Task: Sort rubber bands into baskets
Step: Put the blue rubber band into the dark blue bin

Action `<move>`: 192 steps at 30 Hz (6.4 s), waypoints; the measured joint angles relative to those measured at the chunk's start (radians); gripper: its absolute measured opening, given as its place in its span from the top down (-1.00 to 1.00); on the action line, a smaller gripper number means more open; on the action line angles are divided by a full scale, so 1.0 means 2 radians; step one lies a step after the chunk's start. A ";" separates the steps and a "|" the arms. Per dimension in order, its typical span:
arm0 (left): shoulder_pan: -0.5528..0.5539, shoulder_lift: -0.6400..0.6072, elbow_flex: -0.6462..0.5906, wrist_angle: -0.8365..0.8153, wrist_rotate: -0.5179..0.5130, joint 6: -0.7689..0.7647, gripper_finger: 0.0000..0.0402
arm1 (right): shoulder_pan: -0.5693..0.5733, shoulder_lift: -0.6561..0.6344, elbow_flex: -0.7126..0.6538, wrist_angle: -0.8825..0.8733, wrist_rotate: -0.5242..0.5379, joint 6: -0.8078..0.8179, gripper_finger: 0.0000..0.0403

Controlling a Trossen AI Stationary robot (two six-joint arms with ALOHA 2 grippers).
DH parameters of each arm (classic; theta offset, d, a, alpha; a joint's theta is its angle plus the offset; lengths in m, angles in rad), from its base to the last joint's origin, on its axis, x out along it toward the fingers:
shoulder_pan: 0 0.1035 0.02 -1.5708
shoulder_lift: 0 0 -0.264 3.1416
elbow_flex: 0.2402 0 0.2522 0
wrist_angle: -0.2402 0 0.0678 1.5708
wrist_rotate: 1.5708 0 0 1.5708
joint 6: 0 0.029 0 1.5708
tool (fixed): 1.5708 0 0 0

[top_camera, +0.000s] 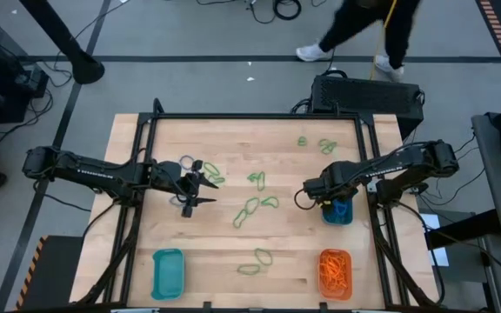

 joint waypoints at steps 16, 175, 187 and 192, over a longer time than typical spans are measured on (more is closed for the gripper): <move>-0.010 0.000 0.000 -0.020 0.010 -0.069 0.01 | 0.000 0.000 0.051 0.000 -0.029 -0.040 0.40; -0.121 0.003 0.046 -0.225 -0.335 -0.252 -0.17 | 0.018 0.021 0.161 0.199 -0.012 -0.261 1.00; -0.064 0.003 0.036 -0.235 -0.319 -0.246 -0.17 | 0.066 0.012 0.082 0.065 -0.014 -0.123 1.00; -0.048 0.003 0.036 -0.236 -0.315 -0.244 -0.17 | 0.057 0.002 0.034 0.044 -0.011 -0.104 1.00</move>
